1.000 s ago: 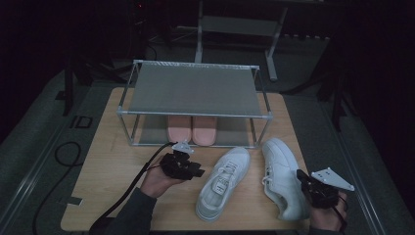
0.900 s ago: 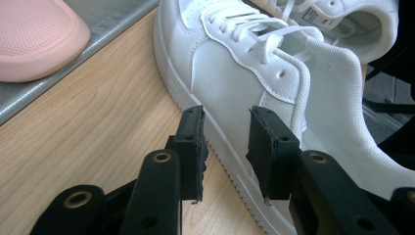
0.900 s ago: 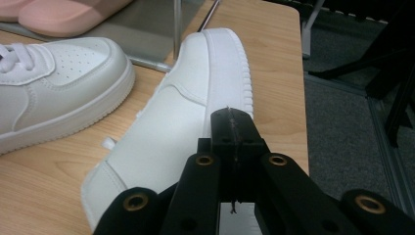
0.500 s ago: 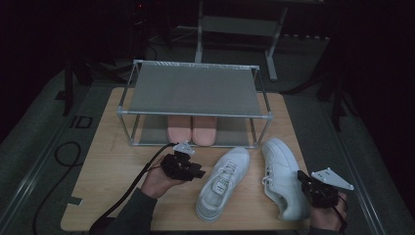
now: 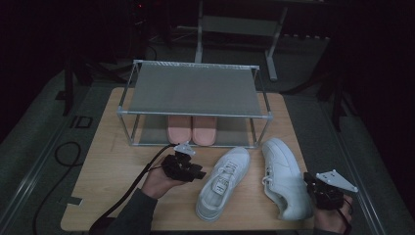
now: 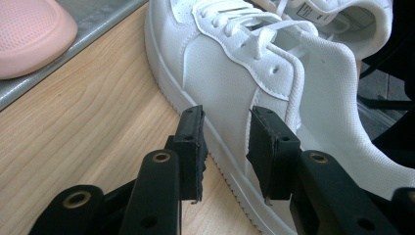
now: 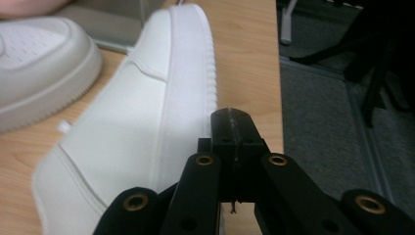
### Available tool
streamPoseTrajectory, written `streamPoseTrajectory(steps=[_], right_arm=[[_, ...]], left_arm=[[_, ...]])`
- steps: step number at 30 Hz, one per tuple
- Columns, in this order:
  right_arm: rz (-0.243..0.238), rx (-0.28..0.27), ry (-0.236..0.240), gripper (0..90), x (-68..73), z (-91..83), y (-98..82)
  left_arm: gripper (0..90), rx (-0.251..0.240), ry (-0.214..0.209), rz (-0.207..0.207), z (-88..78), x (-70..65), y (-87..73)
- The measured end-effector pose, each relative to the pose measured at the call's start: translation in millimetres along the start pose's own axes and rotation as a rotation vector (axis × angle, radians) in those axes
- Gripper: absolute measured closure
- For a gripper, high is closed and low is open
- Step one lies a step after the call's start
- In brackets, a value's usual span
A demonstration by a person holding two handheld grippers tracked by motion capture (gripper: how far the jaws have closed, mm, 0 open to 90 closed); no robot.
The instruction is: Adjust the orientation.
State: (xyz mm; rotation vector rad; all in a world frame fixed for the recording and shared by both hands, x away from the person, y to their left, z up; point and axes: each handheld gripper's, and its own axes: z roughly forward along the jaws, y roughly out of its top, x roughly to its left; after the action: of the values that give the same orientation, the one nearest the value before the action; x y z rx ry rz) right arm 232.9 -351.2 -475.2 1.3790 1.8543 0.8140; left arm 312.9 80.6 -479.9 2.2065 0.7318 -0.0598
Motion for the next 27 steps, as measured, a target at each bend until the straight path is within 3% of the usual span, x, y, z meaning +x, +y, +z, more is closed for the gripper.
streamPoseTrajectory(steps=[3, 8, 17, 27], right_arm=[[-0.023, 0.029, -0.024, 89.9, 0.7, -4.0, -5.3], [-0.017, 0.048, -0.031, 89.9, -1.7, -4.4, -8.4], [-0.005, 0.126, -0.007, 90.0, -2.9, -3.3, -12.7], [-0.004, 0.126, 0.049, 90.0, 1.6, -6.7, -8.6]], left_arm=[[66.3, 0.0, 0.0, -0.001, 0.0, 0.2, 0.1], [66.2, -0.001, -0.002, 0.002, -0.2, -0.4, 0.2], [66.1, 0.009, -0.009, 0.004, 0.1, -0.2, 0.2], [66.0, 0.011, -0.016, 0.001, 2.5, -0.4, 0.1]])
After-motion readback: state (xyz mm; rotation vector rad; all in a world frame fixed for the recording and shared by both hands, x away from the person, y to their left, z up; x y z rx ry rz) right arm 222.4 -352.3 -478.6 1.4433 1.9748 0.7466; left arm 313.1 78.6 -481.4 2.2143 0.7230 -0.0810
